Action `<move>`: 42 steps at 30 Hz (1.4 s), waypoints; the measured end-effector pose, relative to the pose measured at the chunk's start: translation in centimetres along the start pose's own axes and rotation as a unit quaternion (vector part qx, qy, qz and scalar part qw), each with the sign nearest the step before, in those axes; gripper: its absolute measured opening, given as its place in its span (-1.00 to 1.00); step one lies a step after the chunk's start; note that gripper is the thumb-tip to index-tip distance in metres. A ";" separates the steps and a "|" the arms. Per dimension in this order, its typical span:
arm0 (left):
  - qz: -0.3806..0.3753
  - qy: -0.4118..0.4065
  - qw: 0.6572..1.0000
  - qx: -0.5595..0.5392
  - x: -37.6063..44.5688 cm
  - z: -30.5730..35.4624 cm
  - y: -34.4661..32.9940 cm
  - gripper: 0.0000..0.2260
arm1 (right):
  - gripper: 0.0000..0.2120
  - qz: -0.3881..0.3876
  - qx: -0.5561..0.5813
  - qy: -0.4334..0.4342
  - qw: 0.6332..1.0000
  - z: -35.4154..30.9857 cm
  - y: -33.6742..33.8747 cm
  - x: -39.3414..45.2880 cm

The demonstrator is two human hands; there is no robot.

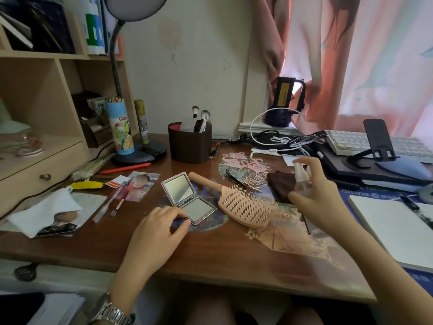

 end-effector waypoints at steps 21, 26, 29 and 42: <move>-0.003 0.011 1.000 0.004 0.0 -0.1 0.1 -0.85 | -0.44 -0.029 0.014 0.061 0.998 -3.4 -0.7 -1.4; -0.003 0.012 1.000 -0.003 -0.1 0.2 0.3 -0.85 | -0.43 -0.080 0.049 0.090 0.992 -6.4 -2.7 -3.6; -0.001 0.014 1.000 -0.003 0.0 0.2 0.4 -0.85 | -0.43 -0.082 0.056 0.109 0.989 -6.9 -3.8 -4.2; 0.007 0.010 1.000 -0.002 -0.1 0.1 0.4 -0.84 | -0.54 -0.060 0.062 0.103 0.991 -7.2 -4.5 -4.8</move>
Point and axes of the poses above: each hand's wrist, its own x-axis towards the middle knuckle, its own y-axis out of the back of the hand, z = x × y, the point moved 7 cm from there along x, towards the middle knuckle, and after that the axes turned 13 degrees about z, right-handed, at the moved point
